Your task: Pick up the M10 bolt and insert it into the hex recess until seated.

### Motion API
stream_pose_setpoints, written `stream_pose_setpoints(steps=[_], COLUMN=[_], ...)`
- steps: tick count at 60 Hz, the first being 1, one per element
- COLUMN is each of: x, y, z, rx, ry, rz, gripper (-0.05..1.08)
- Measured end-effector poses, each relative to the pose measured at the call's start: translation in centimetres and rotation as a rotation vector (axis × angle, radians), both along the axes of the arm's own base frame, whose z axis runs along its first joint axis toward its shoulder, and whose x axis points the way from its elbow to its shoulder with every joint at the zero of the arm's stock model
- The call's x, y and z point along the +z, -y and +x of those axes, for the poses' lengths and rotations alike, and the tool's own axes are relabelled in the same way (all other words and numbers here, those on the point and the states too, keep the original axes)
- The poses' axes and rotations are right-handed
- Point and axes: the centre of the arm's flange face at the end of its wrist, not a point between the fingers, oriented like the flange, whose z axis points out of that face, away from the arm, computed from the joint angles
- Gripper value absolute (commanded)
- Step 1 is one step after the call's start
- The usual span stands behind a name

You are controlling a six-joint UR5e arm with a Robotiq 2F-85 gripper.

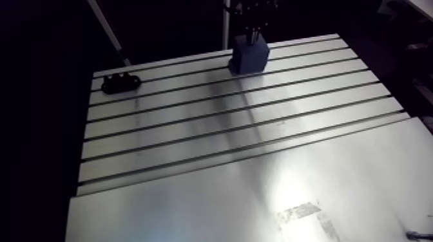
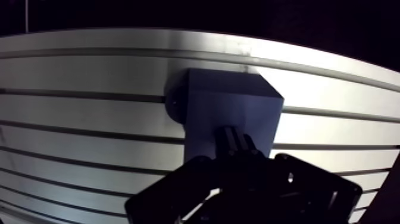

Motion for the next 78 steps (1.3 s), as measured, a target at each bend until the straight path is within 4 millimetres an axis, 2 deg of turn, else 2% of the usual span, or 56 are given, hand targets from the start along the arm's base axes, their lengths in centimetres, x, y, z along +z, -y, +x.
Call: stream_pose_setpoints(steps=[28,71,72,73,74,75,76,77,78], x=[0.1,2.2,2.3,2.3,2.3,2.4,2.4,2.5,2.6], y=[-0.1,-0.1,-0.1,-0.1,-0.1,-0.1,-0.1,-0.1,-0.1], z=[-0.1,0.2,0.2,0.2,0.2,0.3,0.3,0.3,0.3], rx=[-0.001,-0.001,-0.001,-0.001,-0.001,-0.001,-0.001,-0.001,-0.001], ry=[0.002,0.01,0.01,0.01,0.01,0.009,0.009,0.008,0.007], rz=[0.0,0.003,0.003,0.003,0.003,0.003,0.003,0.003,0.003], gripper=[1.08,1.08,1.05,0.96,0.96,0.73,0.73,0.45,0.45])
